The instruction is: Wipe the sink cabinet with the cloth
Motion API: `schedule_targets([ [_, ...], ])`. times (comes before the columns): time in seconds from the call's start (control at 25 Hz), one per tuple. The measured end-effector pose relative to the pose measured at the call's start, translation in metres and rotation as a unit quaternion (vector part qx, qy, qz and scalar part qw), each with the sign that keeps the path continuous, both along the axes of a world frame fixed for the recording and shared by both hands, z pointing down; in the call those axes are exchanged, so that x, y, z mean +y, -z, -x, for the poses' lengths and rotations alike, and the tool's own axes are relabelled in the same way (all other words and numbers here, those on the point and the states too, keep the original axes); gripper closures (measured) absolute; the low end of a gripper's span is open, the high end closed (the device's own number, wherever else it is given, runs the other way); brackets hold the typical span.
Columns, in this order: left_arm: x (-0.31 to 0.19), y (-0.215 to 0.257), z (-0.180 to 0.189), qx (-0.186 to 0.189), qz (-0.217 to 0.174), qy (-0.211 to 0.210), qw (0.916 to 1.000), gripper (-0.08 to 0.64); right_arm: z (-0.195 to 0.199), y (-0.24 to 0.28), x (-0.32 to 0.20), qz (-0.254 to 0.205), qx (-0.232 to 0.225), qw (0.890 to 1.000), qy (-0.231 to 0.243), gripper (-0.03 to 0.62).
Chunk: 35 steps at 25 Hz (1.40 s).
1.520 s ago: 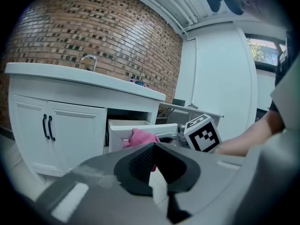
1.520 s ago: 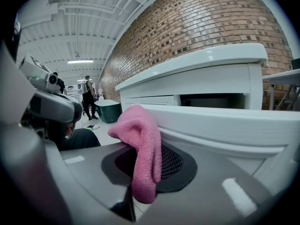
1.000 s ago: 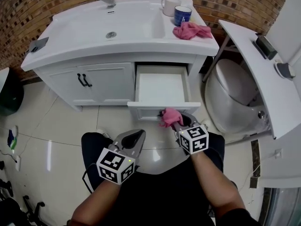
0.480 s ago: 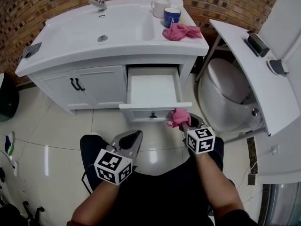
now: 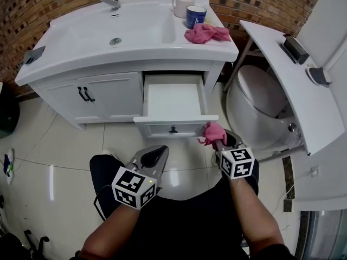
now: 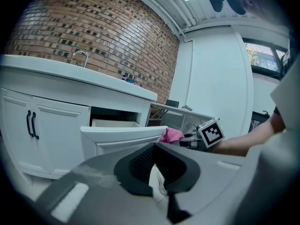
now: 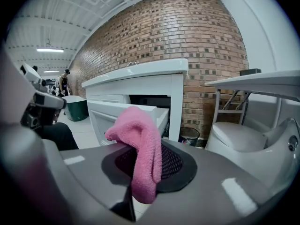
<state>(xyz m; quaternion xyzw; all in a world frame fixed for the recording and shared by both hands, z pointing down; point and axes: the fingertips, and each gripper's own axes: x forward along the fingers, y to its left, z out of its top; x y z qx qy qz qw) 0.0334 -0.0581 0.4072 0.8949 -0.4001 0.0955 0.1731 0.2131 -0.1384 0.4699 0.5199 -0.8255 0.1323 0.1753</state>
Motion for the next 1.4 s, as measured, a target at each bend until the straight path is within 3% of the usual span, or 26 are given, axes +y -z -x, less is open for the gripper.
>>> schedule_targets([
  [0.16, 0.003, -0.006, -0.002, -0.003, 0.006, -0.003, 1.0, 0.554, 0.041, 0.006, 0.013, -0.003, -0.028, 0.999, 0.04, 0.515],
  [0.44, 0.003, -0.013, 0.007, -0.008, 0.012, 0.002, 0.9999, 0.554, 0.167, -0.032, 0.027, 0.036, -0.025, 0.985, 0.17, 0.514],
  [0.72, 0.004, -0.026, 0.034, -0.01, 0.032, 0.028, 0.999, 0.554, 0.238, -0.084, 0.023, 0.072, -0.035, 0.98, 0.184, 0.515],
  [1.12, -0.003, -0.031, 0.069, -0.027, 0.038, 0.047, 0.9978, 0.554, 0.256, -0.103, 0.007, 0.094, -0.028, 0.979, 0.177, 0.514],
  [1.4, -0.006, -0.031, 0.06, -0.017, 0.038, 0.034, 0.9985, 0.554, 0.209, -0.116, 0.0, 0.119, -0.001, 0.984, 0.13, 0.514],
])
